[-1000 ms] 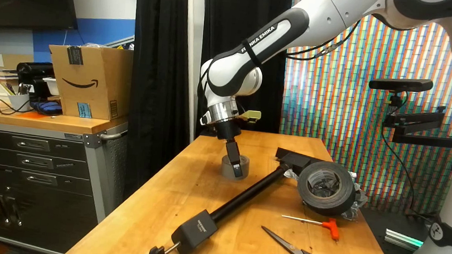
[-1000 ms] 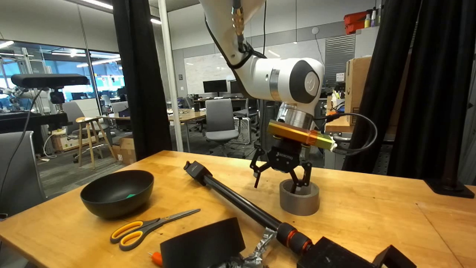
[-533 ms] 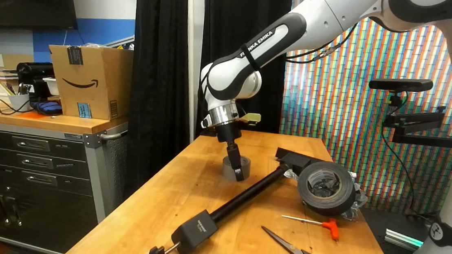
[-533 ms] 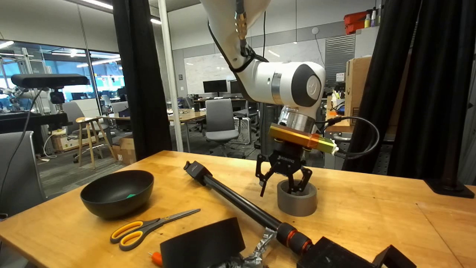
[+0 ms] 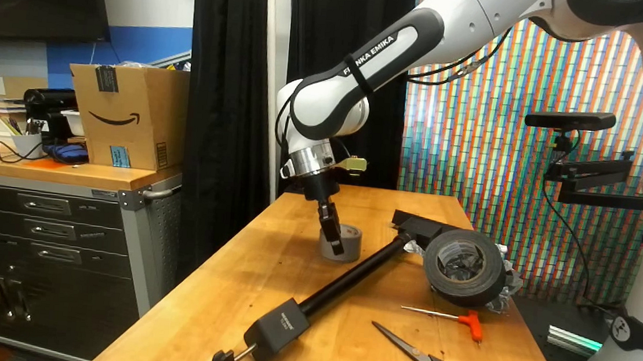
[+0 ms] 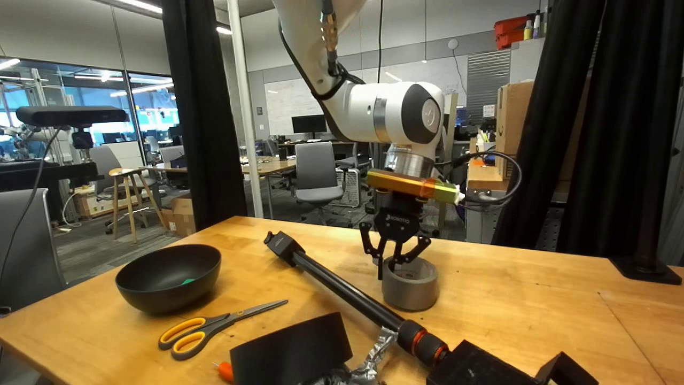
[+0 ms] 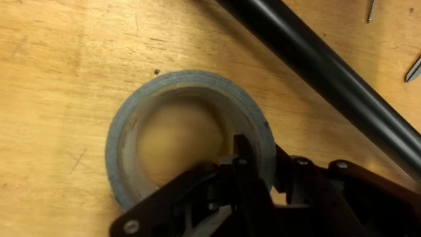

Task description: Move the grey seal tape

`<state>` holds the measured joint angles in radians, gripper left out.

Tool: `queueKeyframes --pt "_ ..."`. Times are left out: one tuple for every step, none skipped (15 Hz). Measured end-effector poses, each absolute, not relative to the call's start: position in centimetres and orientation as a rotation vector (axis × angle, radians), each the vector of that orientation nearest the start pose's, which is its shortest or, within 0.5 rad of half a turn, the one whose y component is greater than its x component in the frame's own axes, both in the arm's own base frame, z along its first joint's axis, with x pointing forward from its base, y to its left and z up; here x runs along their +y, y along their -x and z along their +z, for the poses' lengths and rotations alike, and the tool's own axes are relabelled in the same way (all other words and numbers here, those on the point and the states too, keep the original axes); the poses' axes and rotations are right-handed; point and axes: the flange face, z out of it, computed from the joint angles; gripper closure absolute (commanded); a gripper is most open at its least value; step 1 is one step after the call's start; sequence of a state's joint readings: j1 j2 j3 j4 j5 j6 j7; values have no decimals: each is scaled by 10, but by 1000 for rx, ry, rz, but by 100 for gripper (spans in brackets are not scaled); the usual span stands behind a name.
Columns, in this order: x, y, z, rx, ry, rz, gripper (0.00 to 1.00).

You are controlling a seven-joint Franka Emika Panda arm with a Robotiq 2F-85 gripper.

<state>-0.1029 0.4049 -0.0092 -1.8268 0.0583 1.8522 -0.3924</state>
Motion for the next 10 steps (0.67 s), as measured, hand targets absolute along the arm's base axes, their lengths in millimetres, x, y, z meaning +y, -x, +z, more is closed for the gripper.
queueKeyframes --pt "-53 -593 292 -368 2946 537 88" --pt "-42 -594 297 -363 2963 539 88" --pt "-30 -594 303 -365 2980 537 88" --pt "-15 -594 311 -371 2999 531 88" --pt "2 -594 321 -381 3018 520 88" --pt "19 -594 332 -394 3036 502 88" --pt "39 -592 345 -414 3056 481 88" --pt "60 -589 359 -439 3076 460 88" --pt "82 -585 373 -471 3096 439 88" --pt "105 -579 386 -508 3114 422 88"
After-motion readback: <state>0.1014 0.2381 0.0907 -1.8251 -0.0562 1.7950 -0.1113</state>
